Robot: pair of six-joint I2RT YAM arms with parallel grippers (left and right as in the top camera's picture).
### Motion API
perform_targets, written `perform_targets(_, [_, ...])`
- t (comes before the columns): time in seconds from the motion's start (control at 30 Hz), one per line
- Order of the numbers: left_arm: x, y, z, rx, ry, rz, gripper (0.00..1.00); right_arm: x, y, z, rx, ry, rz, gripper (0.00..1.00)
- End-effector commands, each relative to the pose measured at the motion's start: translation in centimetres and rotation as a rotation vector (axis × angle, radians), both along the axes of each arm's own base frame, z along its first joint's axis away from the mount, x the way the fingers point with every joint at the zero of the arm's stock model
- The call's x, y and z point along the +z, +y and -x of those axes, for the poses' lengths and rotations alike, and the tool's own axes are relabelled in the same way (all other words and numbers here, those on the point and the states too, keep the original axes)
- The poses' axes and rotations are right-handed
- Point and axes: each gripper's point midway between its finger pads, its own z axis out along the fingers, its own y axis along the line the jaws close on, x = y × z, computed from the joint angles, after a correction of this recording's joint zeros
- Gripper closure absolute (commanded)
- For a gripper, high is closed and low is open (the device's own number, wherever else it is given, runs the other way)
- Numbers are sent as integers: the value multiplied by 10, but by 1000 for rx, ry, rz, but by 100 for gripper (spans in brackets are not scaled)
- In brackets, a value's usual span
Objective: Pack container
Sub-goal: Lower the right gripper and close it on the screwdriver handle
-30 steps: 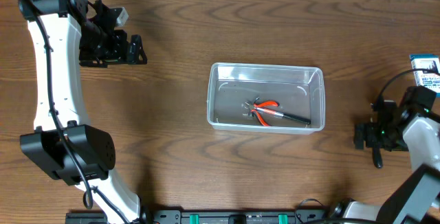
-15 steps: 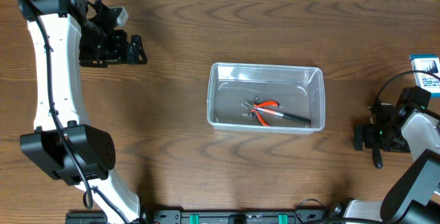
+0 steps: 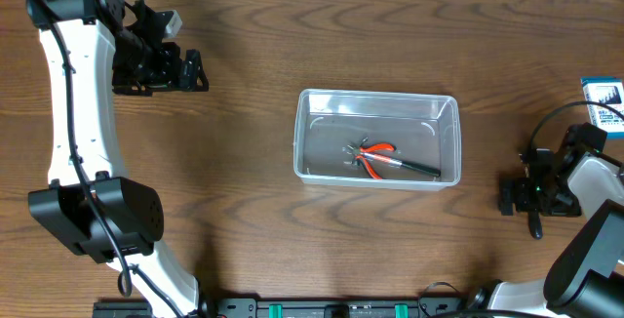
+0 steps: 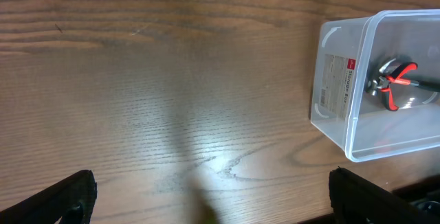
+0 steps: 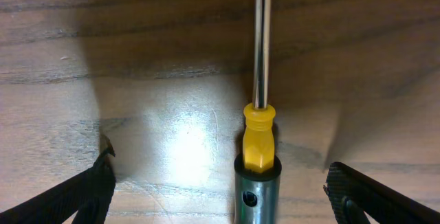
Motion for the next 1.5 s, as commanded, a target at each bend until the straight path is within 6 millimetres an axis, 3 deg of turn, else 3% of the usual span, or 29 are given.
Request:
perform_targets(0.0, [-2, 1, 0, -5, 9, -8, 2, -8, 1, 2, 5, 15, -19, 1])
perform_targets(1.0, [-2, 1, 0, -5, 9, -8, 2, -8, -2, -3, 4, -9, -11, 2])
perform_targets(1.17, [-2, 1, 0, -5, 9, -8, 2, -8, -2, 1, 21, 6, -12, 26])
perform_targets(1.47, [-2, 1, 0, -5, 8, -8, 2, -8, -3, 4, 16, 17, -8, 42])
